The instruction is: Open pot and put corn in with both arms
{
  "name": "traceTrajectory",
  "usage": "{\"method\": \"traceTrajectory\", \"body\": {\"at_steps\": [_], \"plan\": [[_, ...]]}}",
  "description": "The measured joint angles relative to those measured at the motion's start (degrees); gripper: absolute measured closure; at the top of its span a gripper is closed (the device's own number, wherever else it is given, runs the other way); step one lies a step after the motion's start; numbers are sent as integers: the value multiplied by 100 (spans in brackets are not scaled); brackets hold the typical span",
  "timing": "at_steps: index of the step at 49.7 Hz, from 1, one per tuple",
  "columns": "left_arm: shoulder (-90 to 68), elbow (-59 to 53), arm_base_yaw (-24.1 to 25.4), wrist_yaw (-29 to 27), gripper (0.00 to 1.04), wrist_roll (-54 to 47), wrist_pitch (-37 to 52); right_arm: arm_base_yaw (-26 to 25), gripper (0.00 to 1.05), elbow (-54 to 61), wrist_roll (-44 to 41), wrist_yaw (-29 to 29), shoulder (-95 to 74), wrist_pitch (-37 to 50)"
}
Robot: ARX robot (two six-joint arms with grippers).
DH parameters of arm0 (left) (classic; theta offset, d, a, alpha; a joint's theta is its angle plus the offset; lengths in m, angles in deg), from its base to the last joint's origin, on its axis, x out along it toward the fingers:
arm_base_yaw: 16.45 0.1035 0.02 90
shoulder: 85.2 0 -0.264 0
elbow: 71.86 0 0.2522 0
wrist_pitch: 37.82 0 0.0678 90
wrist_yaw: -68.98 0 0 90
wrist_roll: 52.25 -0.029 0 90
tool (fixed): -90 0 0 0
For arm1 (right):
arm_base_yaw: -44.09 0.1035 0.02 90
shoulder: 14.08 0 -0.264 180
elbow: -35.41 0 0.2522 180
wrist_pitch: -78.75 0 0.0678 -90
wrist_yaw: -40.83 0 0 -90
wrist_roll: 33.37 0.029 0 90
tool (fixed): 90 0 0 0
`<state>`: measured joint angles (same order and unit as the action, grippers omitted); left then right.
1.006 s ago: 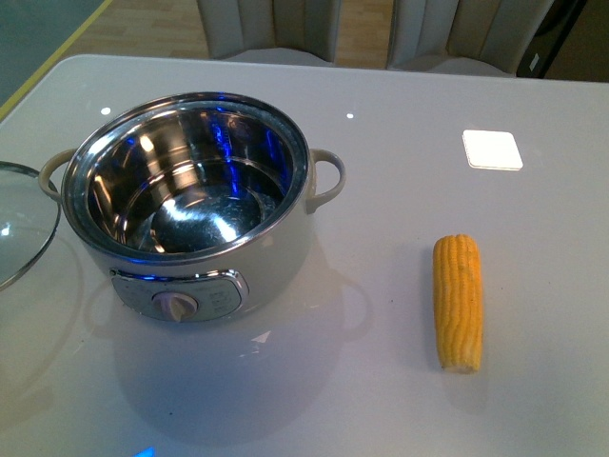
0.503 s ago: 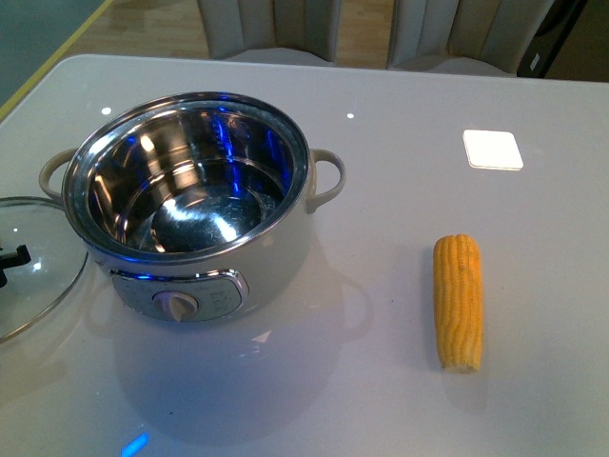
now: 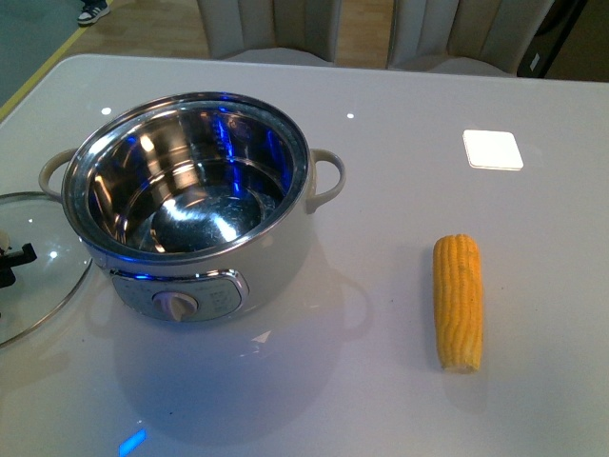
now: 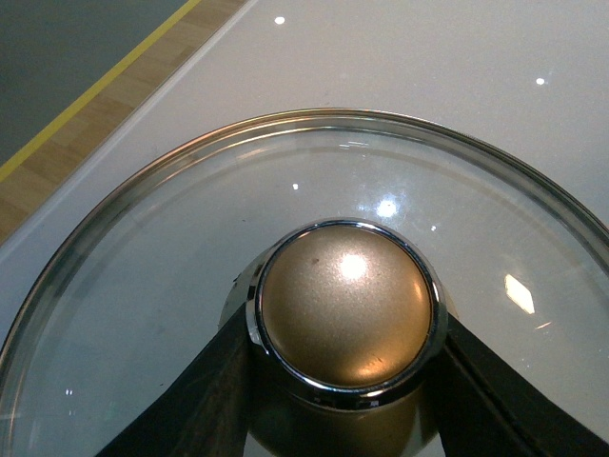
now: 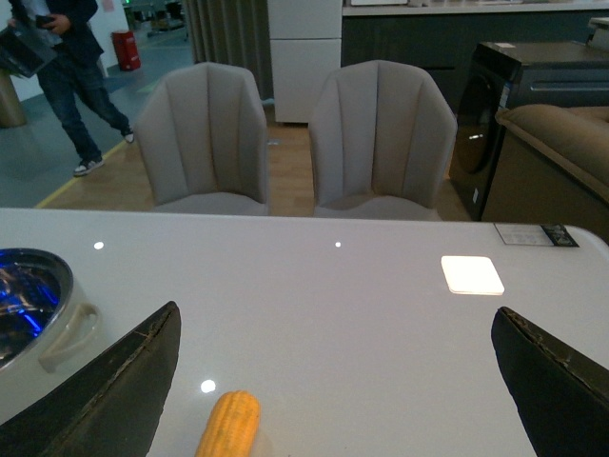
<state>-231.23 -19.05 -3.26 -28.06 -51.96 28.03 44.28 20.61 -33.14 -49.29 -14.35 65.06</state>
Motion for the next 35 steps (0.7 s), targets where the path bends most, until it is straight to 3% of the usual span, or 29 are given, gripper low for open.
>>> {"method": "traceTrajectory", "body": {"at_steps": [14,19,35], "plan": [[-181,356,0,66,4,15,15,0,9,0,0,0,0,0],[-197,400,0,83,8,22,15,0,9,0,-2,0,0,0],[-192,420,17,92,7,46,17,0,9,0,0,0,0,0]]}}
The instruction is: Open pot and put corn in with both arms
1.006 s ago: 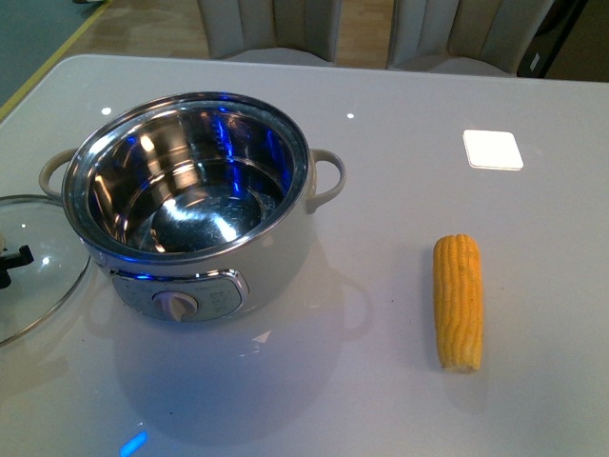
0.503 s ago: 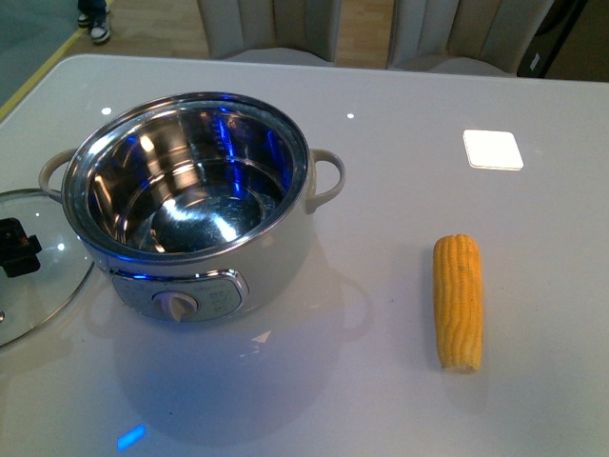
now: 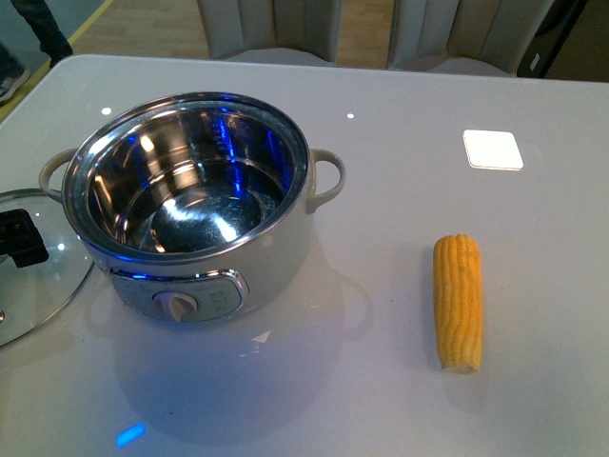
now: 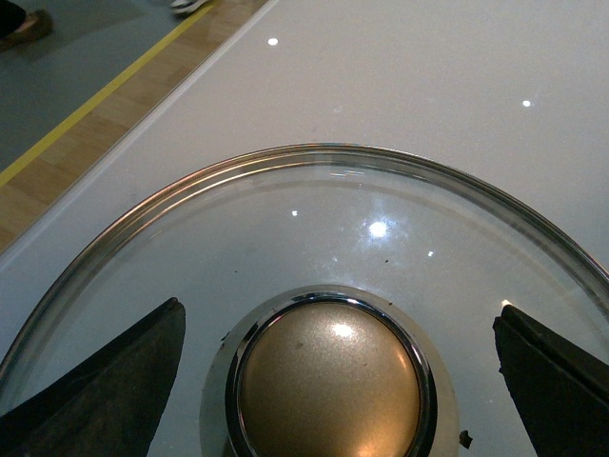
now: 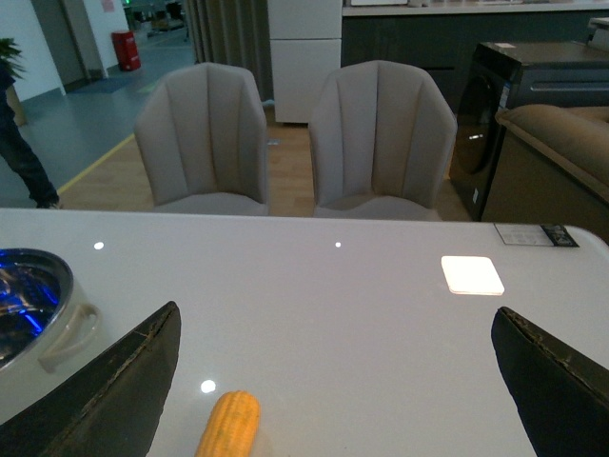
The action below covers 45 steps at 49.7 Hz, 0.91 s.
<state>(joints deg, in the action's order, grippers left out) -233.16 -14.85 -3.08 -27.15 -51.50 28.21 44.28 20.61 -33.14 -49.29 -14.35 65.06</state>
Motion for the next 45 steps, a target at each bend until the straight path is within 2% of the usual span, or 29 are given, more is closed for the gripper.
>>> {"method": "traceTrajectory", "body": {"at_steps": [8,11,14,21,27,36,45], "plan": [[98,-96,22,57,7,74,2,0,9,0,0,0,0,0],[378,-317,133,306,7,254,-63,0,9,0,0,0,0,0],[1429,-850,361,487,7,560,-291,0,9,0,0,0,-7,0],[2946,-968,579,584,7,778,-734,0,9,0,0,-2,4,0],[3510,-1215,577,787,7,839,-1132,0,9,0,0,0,4,0],[5230,-1961,527,1202,7,857,-1976,0,9,0,0,0,4,0],[6948,-2636,238,1384,7,859,-2879,0,9,0,0,0,4,0]]}}
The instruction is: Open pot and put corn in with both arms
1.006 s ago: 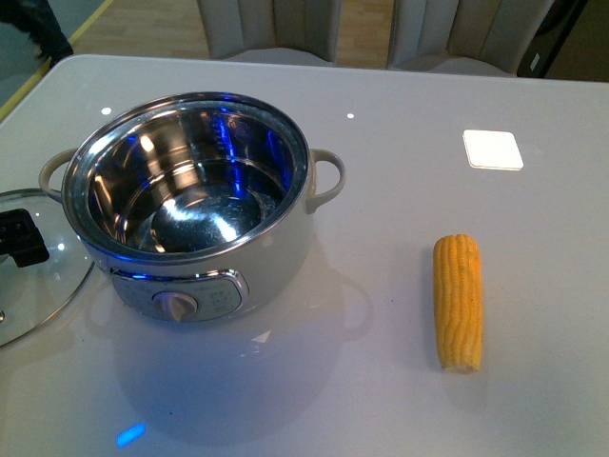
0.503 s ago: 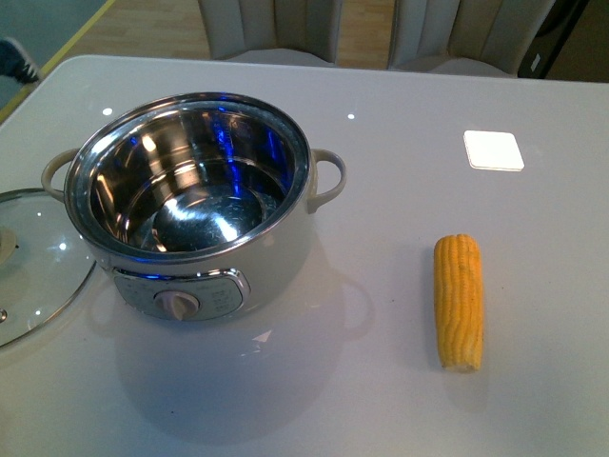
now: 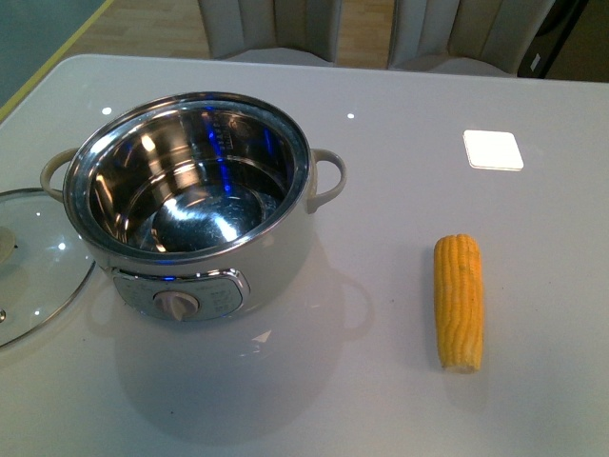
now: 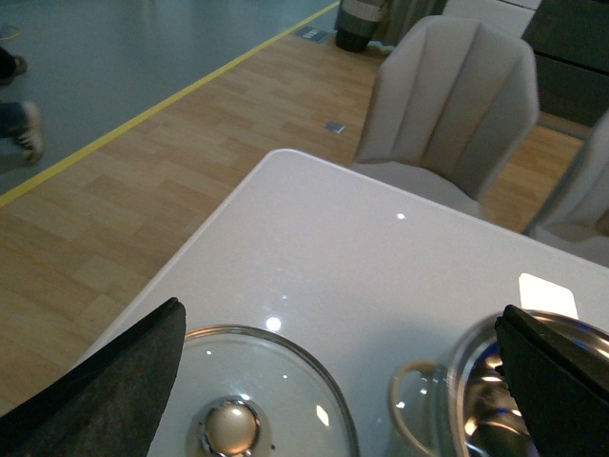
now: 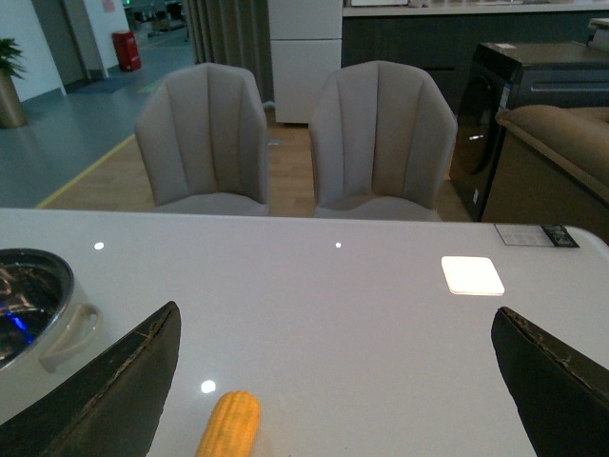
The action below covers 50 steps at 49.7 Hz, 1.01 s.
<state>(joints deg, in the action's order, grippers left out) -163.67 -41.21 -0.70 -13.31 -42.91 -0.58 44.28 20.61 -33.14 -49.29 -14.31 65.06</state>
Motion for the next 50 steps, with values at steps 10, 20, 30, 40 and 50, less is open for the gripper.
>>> {"method": "traceTrajectory", "body": {"at_steps": [10,20,30,40,50], "plan": [[2750,-680,-586,-177,7,107,-2044,0,9,0,0,0,0,0],[4533,-765,-1185,-796,7,249,-4057,0,9,0,0,0,0,0],[5587,-791,-1878,-1484,7,487,-5342,0,9,0,0,-2,0,0],[6004,-1438,-1631,-820,29,-328,-3738,0,9,0,0,-2,-2,-2],[6369,-1615,-1600,-772,67,-796,-3633,0,9,0,0,0,-2,-4]]}}
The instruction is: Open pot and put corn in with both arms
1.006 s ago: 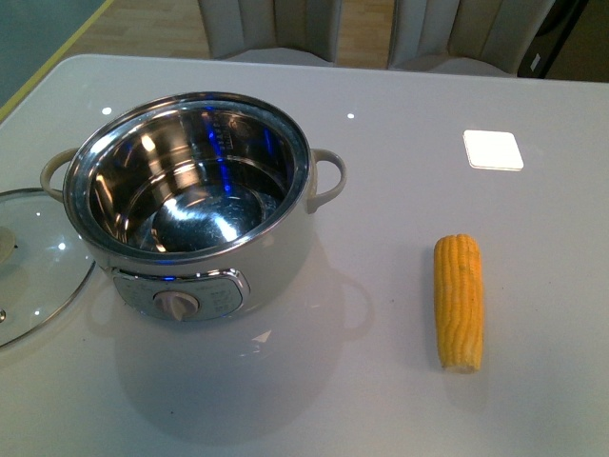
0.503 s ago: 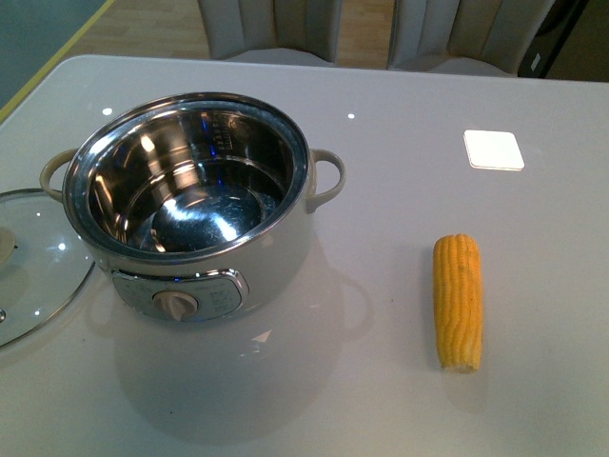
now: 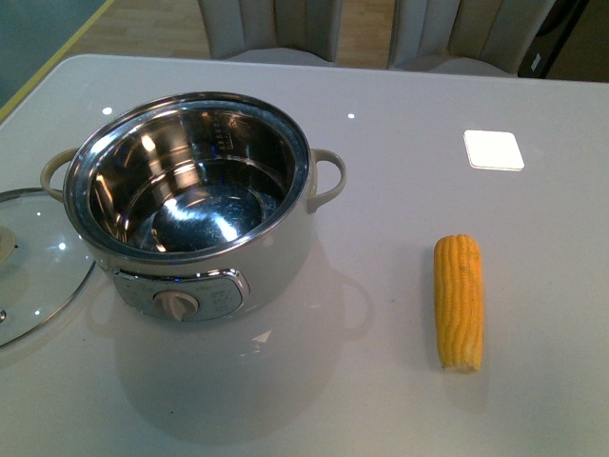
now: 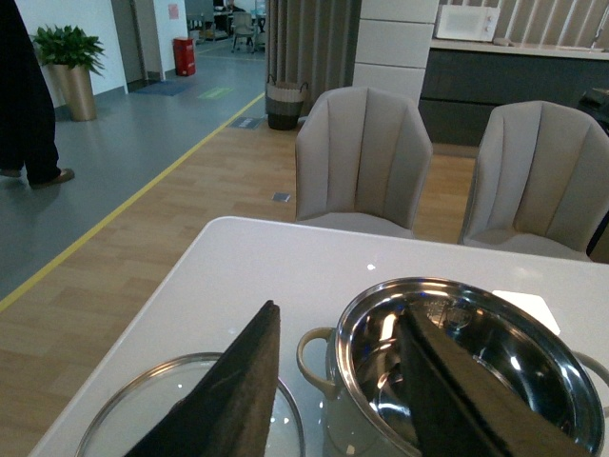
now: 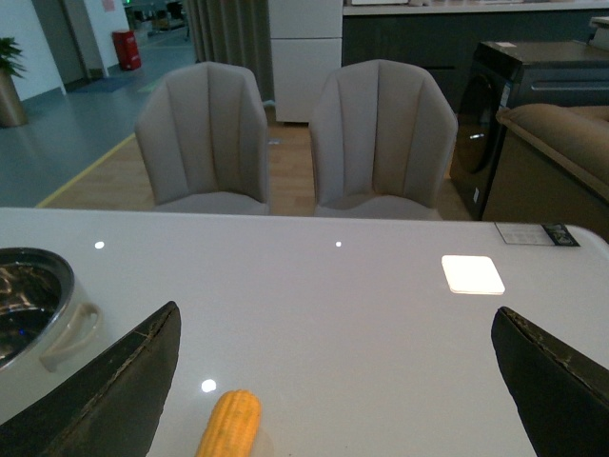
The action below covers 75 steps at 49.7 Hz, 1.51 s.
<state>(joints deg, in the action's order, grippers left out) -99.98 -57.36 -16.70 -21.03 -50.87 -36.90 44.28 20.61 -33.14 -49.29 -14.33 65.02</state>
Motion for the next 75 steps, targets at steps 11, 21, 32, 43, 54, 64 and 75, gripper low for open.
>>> {"method": "traceTrajectory", "body": {"at_steps": [11,21,32,43,54,64,75], "plan": [[328,0,0,2,102,-48,-315,0,9,0,0,-2,0,0],[1073,2,4,0,101,-72,-1259,0,9,0,0,-2,0,0],[1438,2,4,0,101,-74,-1453,0,9,0,-2,0,0,0],[1443,2,4,0,91,-74,-1458,0,9,0,-2,0,0,0],[1443,2,4,0,50,-74,-1458,0,9,0,0,0,0,0],[1449,2,4,2,18,-76,-1460,350,9,-1294,1801,-492,-2444,-2662],[1449,2,4,0,7,-87,-1460,826,9,-1864,2702,-566,-6122,-621]]}}
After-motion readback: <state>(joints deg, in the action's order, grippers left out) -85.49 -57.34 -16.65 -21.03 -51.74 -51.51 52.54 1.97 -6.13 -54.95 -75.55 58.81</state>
